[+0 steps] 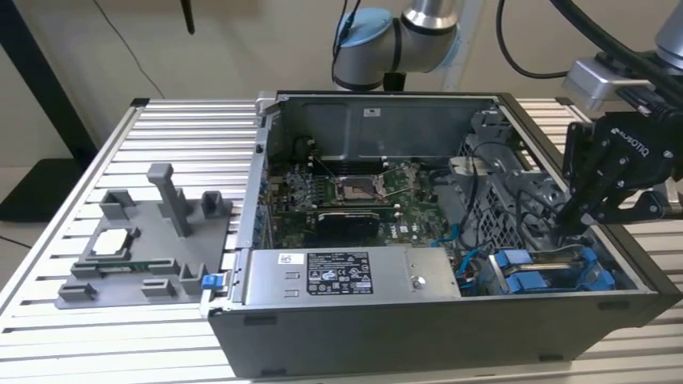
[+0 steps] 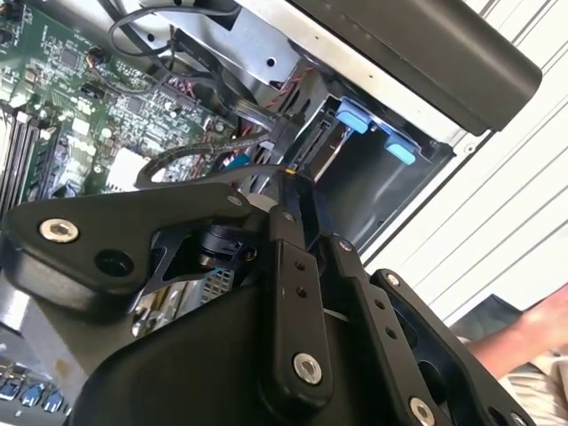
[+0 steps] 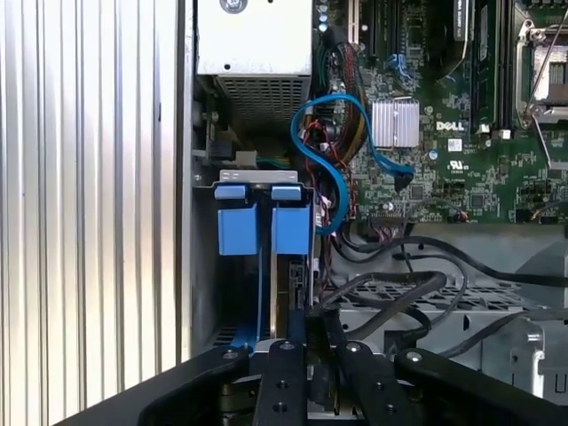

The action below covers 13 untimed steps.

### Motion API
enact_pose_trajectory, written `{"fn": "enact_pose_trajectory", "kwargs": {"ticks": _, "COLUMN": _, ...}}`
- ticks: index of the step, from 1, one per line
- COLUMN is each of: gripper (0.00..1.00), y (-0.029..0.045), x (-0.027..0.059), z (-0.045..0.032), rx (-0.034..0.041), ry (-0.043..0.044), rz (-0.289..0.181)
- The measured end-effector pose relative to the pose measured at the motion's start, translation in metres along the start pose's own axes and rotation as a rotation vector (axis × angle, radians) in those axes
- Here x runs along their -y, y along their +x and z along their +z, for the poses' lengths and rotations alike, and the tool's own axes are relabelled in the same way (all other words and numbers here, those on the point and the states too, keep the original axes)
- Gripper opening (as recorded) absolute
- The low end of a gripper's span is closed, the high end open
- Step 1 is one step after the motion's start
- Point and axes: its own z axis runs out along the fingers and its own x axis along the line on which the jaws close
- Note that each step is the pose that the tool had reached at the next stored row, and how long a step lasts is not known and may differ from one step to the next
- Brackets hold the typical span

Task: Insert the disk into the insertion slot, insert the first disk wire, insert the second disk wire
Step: 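Insert the first disk wire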

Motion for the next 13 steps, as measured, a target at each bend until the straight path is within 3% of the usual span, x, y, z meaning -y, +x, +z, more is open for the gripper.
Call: {"fn": "enact_pose_trajectory", "kwargs": {"ticks": 13, "gripper": 0.0, "y": 0.0017, "x": 0.0003, "z": 0.0047, "rx": -0.0081, "ry": 0.0001, "rz": 0.001}}
